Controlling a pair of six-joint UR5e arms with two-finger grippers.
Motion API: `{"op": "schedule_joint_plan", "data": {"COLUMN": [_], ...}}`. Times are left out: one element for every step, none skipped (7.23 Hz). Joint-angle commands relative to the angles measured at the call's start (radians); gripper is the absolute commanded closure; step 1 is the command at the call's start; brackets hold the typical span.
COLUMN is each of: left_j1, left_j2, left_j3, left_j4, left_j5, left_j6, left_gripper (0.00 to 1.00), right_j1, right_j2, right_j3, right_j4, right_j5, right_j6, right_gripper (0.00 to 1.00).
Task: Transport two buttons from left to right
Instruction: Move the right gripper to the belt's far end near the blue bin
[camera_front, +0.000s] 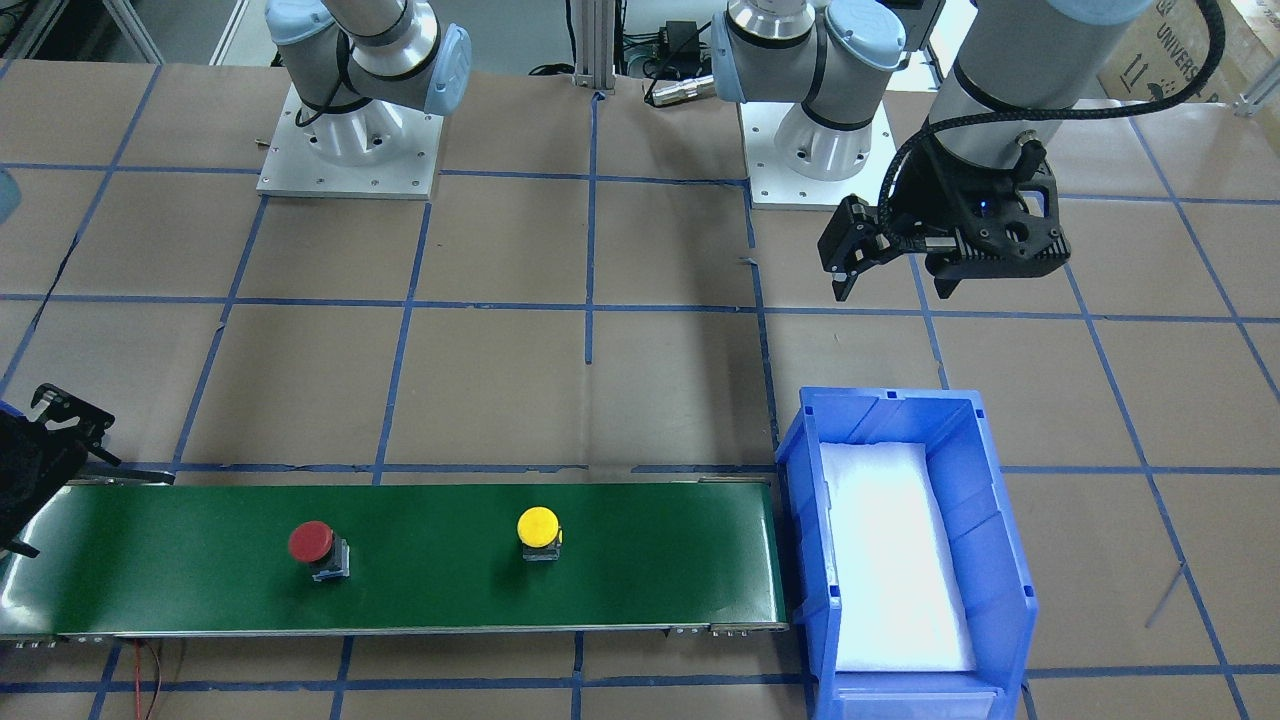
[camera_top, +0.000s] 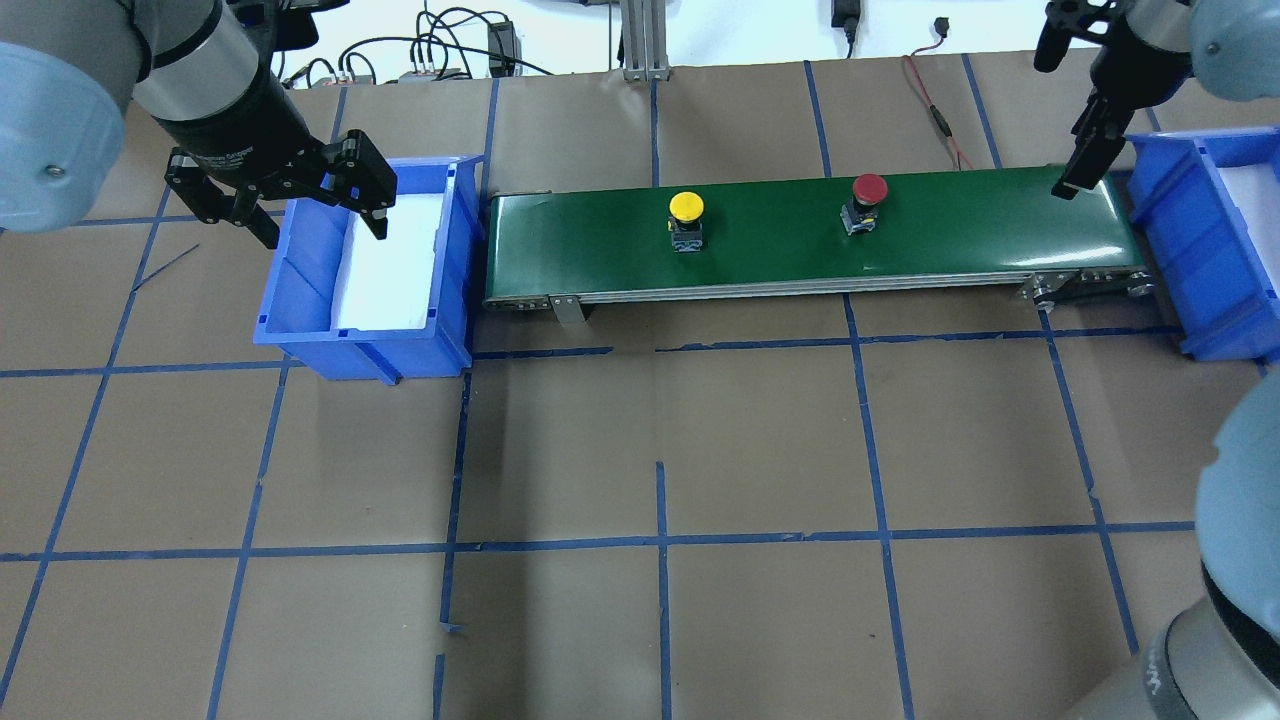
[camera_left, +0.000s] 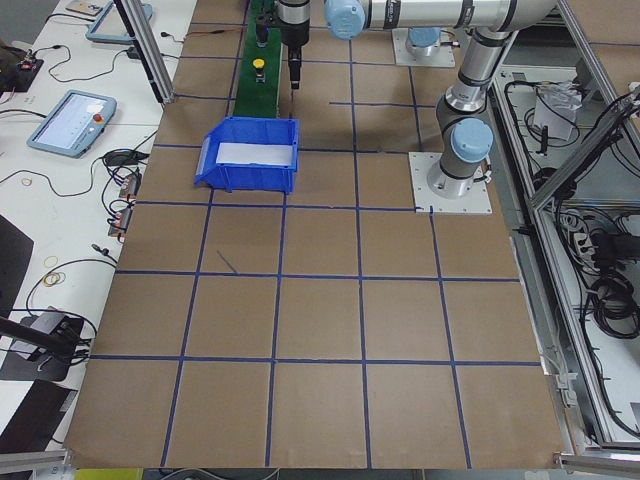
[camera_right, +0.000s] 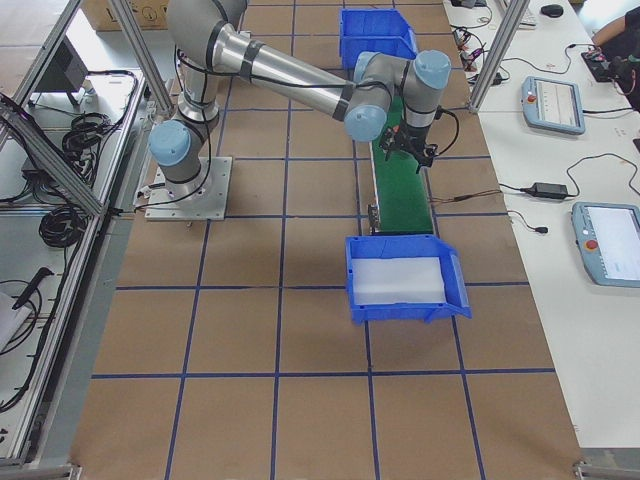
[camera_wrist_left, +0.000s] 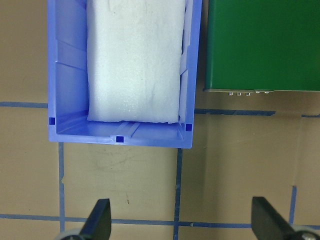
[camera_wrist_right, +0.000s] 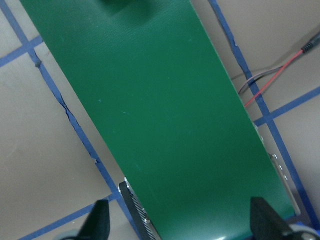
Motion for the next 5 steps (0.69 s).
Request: {"op": "schedule_joint_plan", "data": {"left_j1": [0.001, 0.002, 0.002, 0.002, 0.002], "left_j2": [0.000, 0.000, -0.001, -0.001, -0.001], "left_j3": [0.001, 0.001, 0.001, 0.001, 0.001], "left_j4": [0.000, 0.000, 0.000, -0.001, -0.001], "left_j5": [0.000, 0.000, 0.000, 0.000, 0.000], "left_j6": [0.000, 0.000, 0.002, 0.000, 0.000], "left_gripper": [0.00, 0.00, 0.00, 0.00, 0.00], "right_j1": [0.011, 0.011, 0.011, 0.013, 0.013], "right_j2": [0.001, 0.007, 0.004, 0.001, 0.007], "right_j3": [0.068, 0.076, 0.085, 0.097, 0.097], "right_j4": [-0.075, -0.118, -0.118, -0.123, -0.150], "right_j5": [0.002, 0.003, 0.009, 0.047, 0.062], "right_j6": [-0.176, -0.221, -0.251, -0.255, -0.261], "right_gripper": [0.02, 0.02, 0.02, 0.02, 0.02]}}
